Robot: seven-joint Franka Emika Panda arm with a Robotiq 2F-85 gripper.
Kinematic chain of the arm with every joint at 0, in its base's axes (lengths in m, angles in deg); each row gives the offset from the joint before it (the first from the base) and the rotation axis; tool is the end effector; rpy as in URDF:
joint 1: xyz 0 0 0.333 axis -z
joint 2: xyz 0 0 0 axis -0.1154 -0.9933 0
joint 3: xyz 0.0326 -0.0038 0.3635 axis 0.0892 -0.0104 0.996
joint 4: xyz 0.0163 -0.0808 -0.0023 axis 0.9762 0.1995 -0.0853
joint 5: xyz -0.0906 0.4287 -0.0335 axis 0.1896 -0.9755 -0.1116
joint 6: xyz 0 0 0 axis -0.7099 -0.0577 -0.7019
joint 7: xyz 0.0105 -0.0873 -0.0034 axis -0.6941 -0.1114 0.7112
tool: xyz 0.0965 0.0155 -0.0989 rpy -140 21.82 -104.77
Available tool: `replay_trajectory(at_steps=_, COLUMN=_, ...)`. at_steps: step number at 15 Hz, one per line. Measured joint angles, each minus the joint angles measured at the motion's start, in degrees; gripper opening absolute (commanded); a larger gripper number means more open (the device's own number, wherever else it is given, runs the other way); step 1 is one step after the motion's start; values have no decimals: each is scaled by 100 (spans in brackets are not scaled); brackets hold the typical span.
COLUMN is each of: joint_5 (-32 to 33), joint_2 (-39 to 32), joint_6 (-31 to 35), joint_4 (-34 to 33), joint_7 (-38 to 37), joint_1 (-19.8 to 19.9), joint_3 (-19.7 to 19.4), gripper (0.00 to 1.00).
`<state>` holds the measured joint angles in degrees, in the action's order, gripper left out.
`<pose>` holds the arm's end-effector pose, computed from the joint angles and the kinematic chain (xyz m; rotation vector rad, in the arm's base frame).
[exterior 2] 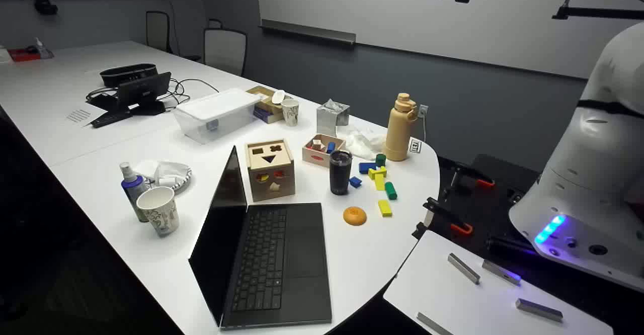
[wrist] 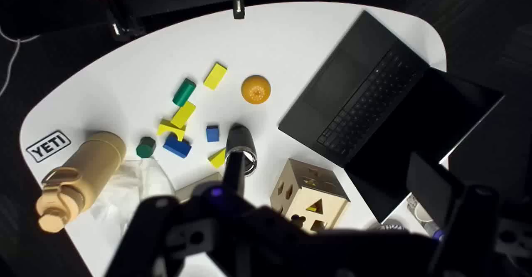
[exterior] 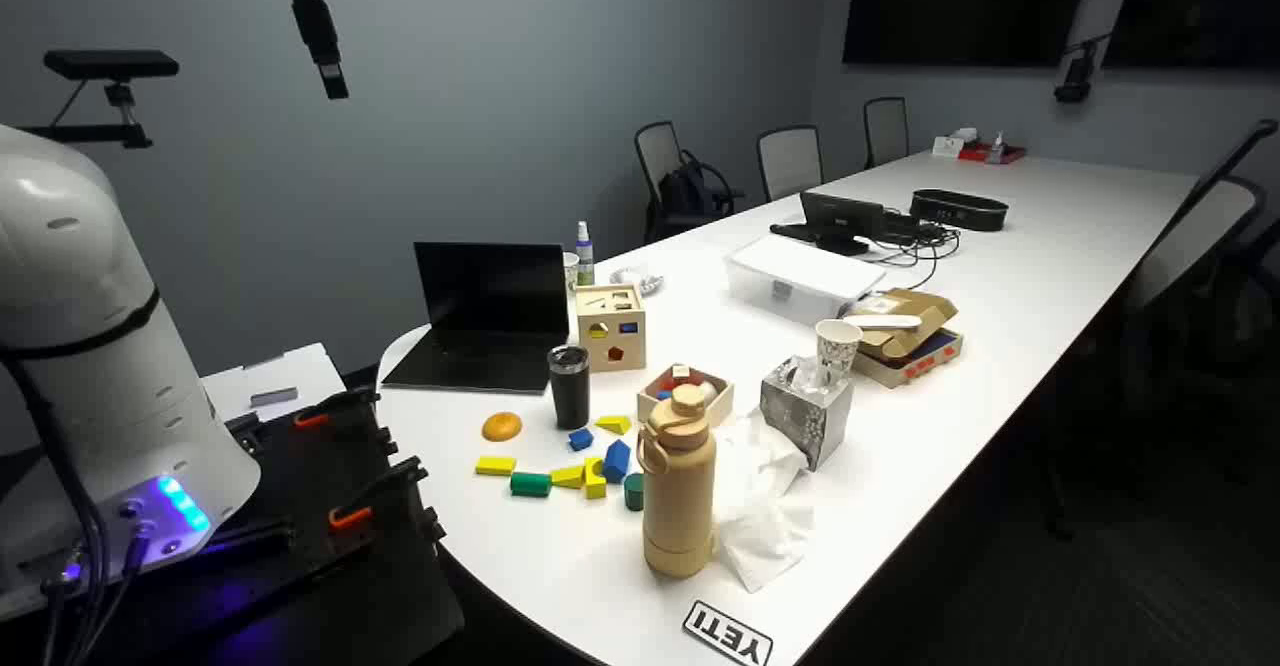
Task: Pick up one green block and put inside the open box
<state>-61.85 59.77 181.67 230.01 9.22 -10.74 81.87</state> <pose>0.2744 0.1078 0.5604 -3.0306 0.2637 -0.1518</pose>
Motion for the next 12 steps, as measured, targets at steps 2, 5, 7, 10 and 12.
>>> replay_trajectory(at_steps=2, joint_5=0, joint_2=0, joint_6=0, joint_4=0, joint_7=3, joint_1=1, joint_3=0, gripper=100)
replay_trajectory(at_steps=5, joint_5=0, joint_2=-62, joint_6=165, joint_4=37, joint_7=8, joint_1=124, joint_3=-94, gripper=100)
replay_trajectory(at_steps=7, joint_5=8, joint_2=-264, joint_6=408, joint_4=111, joint_7=28, joint_1=338, joint_3=-284, gripper=100)
replay_trajectory(at_steps=10, joint_5=31, joint_2=-845, joint_6=1030, joint_4=313, joint_7=82, joint_1=737, joint_3=-633, gripper=100)
replay_trajectory(at_steps=12, joint_5=44, joint_2=-1360, joint_6=1533, joint_4=475, joint_7=140, joint_1=952, joint_3=-813, gripper=100)
